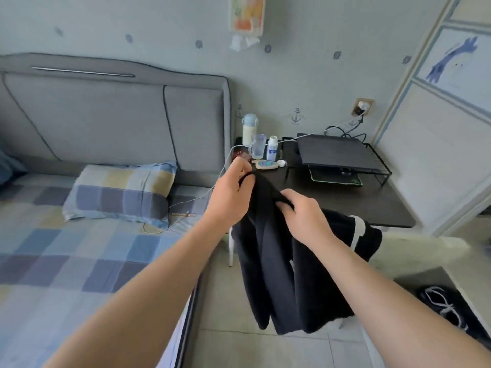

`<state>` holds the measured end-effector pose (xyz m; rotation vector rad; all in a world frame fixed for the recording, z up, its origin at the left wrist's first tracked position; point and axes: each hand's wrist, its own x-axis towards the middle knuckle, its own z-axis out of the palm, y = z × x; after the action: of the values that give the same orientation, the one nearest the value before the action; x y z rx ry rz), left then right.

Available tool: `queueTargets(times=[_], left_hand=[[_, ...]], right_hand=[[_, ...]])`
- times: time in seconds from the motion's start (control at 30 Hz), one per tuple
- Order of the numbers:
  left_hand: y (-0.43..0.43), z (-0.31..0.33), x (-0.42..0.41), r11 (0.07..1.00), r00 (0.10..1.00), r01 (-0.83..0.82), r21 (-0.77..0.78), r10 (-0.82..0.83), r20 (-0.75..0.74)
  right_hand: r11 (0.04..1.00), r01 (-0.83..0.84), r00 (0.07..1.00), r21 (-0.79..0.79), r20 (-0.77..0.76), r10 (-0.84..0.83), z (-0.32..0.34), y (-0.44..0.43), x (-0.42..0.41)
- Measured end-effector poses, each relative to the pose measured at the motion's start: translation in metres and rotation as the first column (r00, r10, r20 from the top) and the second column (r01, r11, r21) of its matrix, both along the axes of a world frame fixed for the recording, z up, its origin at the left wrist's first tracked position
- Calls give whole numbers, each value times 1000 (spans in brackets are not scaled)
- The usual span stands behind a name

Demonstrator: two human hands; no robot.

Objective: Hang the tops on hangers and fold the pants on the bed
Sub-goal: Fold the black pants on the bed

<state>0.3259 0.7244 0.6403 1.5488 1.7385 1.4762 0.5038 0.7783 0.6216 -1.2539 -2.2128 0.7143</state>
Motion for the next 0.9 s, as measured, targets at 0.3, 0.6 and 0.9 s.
queueTargets(times=[0.3,0.6,0.9], left_hand=[[-143,39,-185,890,889,-456,-1,456,-49],[-298,-17,-256,540,640,-761,-359,713,-285],[-374,-51,-273,176,195,-916,-360,981,-17]], right_hand=[[873,-475,837,110,-250,487,47,-51,-210],[600,-794,525,101,-384,760,67,-142,-375],[466,-882,465,-67,-278,840,30,-185,-512]])
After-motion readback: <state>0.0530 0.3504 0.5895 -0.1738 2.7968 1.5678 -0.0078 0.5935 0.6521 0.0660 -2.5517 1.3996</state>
